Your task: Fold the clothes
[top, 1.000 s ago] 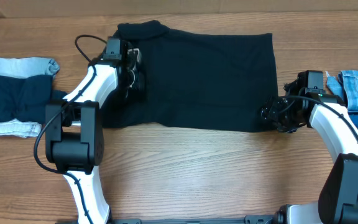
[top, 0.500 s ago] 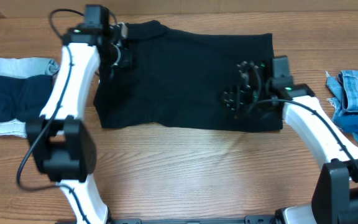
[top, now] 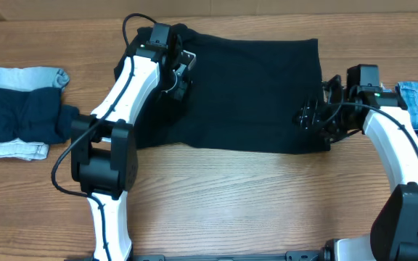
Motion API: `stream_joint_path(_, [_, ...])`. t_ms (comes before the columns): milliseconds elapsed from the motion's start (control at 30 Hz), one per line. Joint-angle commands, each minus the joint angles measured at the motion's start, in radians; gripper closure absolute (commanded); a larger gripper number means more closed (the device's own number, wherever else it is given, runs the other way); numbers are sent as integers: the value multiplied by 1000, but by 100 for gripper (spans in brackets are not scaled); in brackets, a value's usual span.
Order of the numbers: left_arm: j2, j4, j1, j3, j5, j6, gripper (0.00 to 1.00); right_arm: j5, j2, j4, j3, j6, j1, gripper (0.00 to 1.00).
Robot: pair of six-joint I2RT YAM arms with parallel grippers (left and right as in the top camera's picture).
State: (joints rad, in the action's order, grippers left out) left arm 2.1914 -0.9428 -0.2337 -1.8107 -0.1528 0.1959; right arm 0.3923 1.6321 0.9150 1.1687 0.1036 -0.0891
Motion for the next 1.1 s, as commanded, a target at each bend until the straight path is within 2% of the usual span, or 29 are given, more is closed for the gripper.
stream_joint_path(0, [54, 54, 5, 3, 45, 78, 50, 1, -1, -11, 17, -14, 4, 22])
stream_joint_path(67, [79, 59, 3, 3, 27, 77, 58, 0, -1, -16, 17, -15, 3, 22])
stream_joint_path(133, [89, 40, 3, 3, 23, 78, 62, 0, -1, -21, 17, -15, 3, 22])
stream_joint_path(167, [90, 36, 3, 3, 23, 78, 69, 0, -1, -23, 17, -15, 3, 22])
stream_joint_path(233, [90, 35, 3, 2, 23, 77, 94, 0, -1, -23, 17, -14, 3, 22])
stream_joint_path(400, [83, 10, 2, -72, 21, 24, 96, 0, -1, -29, 17, -14, 3, 23])
stream_joint_path(633, [83, 22, -28, -107, -5, 38, 96, 0, -1, -55, 16, -14, 3, 23])
stream_joint_path(767, [84, 25, -44, -107, 6, 63, 89, 0, -1, -57, 16, -14, 3, 23])
stream_joint_path(800, [85, 28, -44, -107, 6, 68, 82, 1, -1, -56, 16, -14, 3, 23])
stream_joint_path(867, [85, 9, -32, -108, 11, 61, 42, 0, -1, -50, 16, -14, 3, 23])
stream_joint_path(900, [84, -27, -9, -122, 89, -29, 34, 0, -1, -45, 16, -14, 3, 23])
stream_joint_path(967, [84, -132, 56, -189, 97, -145, 32, 1, -1, -45, 16, -14, 3, 22])
stream_joint_path(1033, [79, -330, 185, -301, 6, -324, 32, 1, -1, -30, 16, -14, 3, 21])
stream_joint_path(1067, [78, -401, 242, -301, -31, -360, 33, 1, -1, -16, 16, -14, 3, 21])
